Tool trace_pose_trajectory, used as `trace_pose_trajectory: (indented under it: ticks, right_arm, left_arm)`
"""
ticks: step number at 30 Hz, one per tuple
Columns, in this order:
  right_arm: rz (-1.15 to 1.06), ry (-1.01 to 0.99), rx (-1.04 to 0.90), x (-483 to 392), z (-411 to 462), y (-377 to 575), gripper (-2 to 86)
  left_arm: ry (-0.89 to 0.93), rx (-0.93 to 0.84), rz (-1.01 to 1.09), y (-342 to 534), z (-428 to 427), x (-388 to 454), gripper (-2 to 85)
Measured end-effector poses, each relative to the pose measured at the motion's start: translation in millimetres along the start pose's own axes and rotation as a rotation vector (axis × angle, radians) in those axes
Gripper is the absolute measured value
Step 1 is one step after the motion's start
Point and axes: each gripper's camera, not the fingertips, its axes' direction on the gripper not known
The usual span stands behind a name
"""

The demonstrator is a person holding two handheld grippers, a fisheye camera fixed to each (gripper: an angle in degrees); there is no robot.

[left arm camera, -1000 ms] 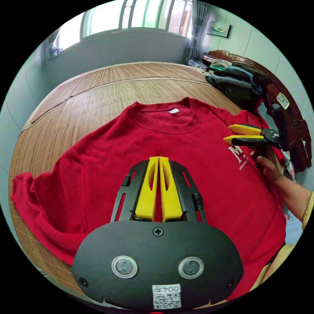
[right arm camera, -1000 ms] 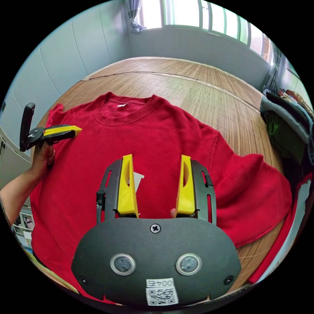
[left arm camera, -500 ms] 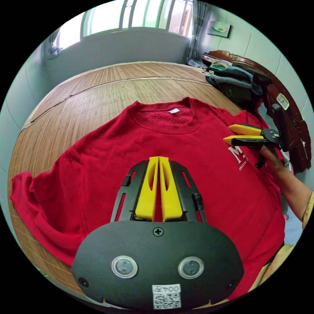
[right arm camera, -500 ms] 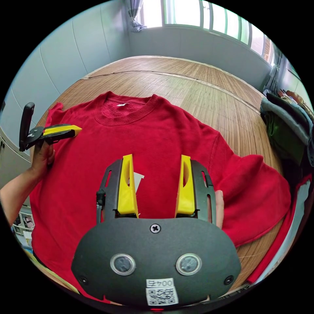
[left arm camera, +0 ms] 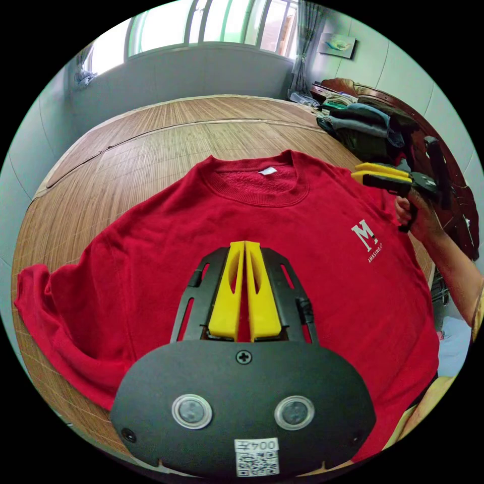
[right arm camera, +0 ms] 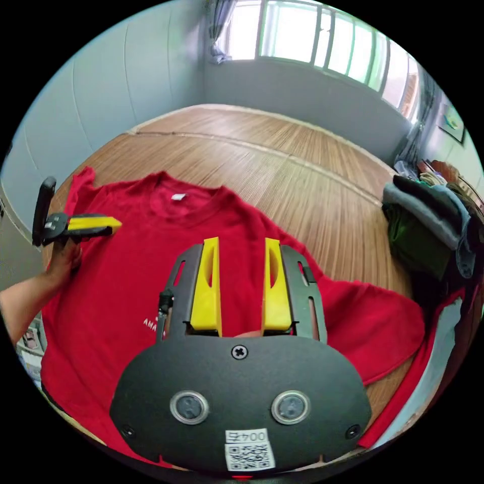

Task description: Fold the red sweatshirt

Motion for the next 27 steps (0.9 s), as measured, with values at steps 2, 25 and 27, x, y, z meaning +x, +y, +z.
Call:
trace_pose_trajectory:
  ticks: [2,25,27]
  right_arm:
    - [-0.010,-0.015,0.028,5.3,4.6,-19.1,8.0]
    - [0.008,-0.003,-0.139,-15.3,80.4,-76.5,3.3]
    - [0.037,-0.028,-0.134,-12.9,71.8,-79.7,3.4]
  left_arm:
    - [0.008,0.000,-0.004,0.2,0.4,-2.2,0.2]
    - [0.029,0.003,-0.014,-3.9,5.1,-10.4,0.3]
    - [0.028,0.003,-0.013,-4.6,5.6,-10.4,0.3]
